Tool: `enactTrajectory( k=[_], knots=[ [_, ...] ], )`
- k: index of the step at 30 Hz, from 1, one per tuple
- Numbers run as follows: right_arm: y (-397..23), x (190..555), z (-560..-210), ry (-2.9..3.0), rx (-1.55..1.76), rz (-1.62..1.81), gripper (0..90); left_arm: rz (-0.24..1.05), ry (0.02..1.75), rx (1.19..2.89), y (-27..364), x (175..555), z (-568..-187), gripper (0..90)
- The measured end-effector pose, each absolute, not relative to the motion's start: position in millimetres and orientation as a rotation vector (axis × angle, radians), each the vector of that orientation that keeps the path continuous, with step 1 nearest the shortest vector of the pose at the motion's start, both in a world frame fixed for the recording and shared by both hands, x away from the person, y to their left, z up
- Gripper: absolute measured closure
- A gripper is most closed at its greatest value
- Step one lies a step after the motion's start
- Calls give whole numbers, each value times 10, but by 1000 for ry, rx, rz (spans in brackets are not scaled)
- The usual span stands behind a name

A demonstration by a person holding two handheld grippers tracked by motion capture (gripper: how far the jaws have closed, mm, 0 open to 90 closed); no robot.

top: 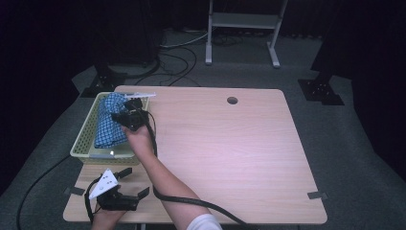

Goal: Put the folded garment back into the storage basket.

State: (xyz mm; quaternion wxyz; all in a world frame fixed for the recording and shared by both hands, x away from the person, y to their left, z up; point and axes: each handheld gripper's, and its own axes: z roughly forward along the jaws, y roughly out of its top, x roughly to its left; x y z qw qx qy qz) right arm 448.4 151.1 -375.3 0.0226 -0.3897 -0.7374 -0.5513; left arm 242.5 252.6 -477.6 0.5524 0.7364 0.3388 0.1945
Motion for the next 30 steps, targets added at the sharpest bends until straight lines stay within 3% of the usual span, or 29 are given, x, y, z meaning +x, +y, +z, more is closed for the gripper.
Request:
enactTrajectory(
  k=[9,12,17,30],
  knots=[
    [1614,4510,-3894,-2295,-1227,-1647,736,461,802,1741,2524,2426,-4776,0],
    [1636,4550,-3978,-2248,-1215,-1622,582,460,802,1741,2524,2427,-4776,0],
    [1575,4569,-3966,-2253,-1244,-1610,593,462,804,1739,2525,2427,-4776,0],
    [1548,4495,-3911,-2405,-1179,-1534,245,456,809,1734,2527,2432,-4777,0]
  ],
)
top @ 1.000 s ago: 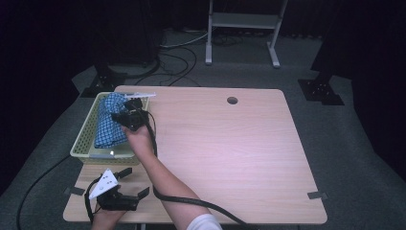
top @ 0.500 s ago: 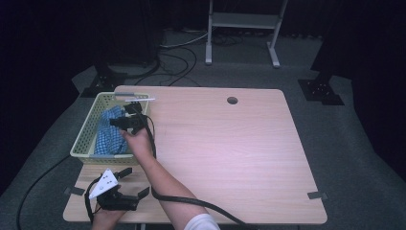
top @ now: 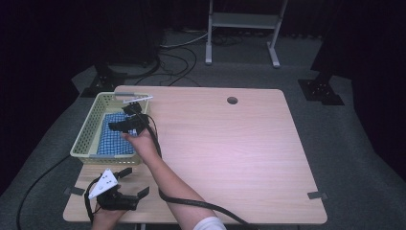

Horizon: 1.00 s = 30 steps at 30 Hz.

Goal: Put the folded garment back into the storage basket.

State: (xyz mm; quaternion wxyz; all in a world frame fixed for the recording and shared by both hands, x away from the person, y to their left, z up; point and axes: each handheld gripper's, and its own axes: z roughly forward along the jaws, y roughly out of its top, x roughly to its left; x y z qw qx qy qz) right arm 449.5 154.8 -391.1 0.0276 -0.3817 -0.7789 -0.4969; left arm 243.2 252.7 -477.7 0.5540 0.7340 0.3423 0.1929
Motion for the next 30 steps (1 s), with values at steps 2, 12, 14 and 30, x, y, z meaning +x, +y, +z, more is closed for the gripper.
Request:
enactTrajectory(
  k=[2,12,14,30],
  knots=[
    [1543,4475,-3902,-2436,-1185,-1521,210,456,810,1734,2527,2434,-4777,0],
    [1397,4386,-3846,-2408,-1046,-1620,51,456,810,1737,2528,2440,-4777,0],
    [1369,4368,-3852,-2423,-1025,-1620,32,457,808,1736,2526,2438,-4777,0],
    [952,4246,-3650,-2469,-962,-1671,32,455,808,1737,2526,2439,-4777,0]
  ],
)
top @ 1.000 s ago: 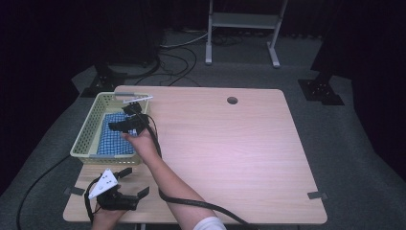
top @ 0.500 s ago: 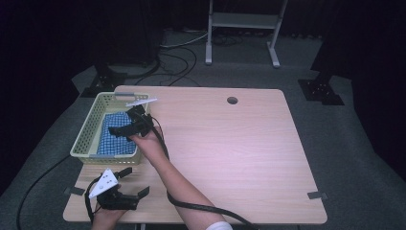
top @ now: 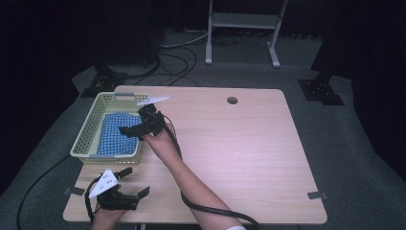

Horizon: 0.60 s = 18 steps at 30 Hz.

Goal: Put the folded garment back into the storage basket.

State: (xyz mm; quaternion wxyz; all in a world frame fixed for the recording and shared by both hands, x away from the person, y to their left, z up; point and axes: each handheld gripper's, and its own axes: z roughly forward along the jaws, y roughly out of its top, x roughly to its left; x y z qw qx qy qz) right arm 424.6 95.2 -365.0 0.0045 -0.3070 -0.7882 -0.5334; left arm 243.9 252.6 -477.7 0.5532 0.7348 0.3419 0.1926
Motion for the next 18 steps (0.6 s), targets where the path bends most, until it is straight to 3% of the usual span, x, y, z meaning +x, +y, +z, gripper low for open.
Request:
enactTrajectory(
  k=[18],
  knots=[
    [539,4120,-3527,-2524,-955,-1708,32,460,808,1744,2519,2438,-4776,0]
  ],
)
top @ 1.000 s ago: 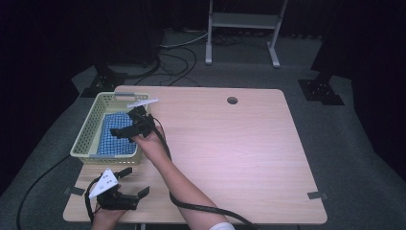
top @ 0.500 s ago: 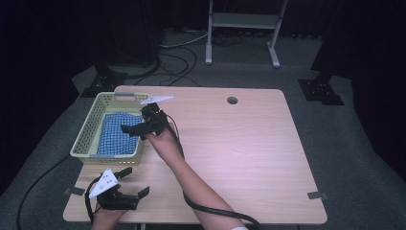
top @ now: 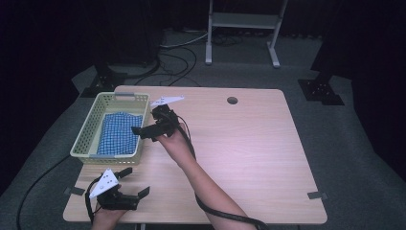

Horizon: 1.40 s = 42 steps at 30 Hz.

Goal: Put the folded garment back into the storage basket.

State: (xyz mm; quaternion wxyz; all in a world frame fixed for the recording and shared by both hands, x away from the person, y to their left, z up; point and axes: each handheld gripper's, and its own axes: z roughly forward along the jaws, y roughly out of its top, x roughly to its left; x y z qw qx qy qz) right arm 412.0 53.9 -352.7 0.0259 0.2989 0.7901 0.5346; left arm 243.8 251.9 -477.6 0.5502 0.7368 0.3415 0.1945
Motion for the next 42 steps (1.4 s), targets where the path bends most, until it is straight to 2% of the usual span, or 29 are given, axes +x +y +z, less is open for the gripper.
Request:
enactTrajectory(
  k=[26,42],
  knots=[
    [-358,3941,-3405,2351,958,1621,32,458,807,1759,2510,2446,-4774,0],
    [-1012,3683,-3424,2266,978,1632,32,462,812,1756,2507,2446,-4774,0]
  ],
)
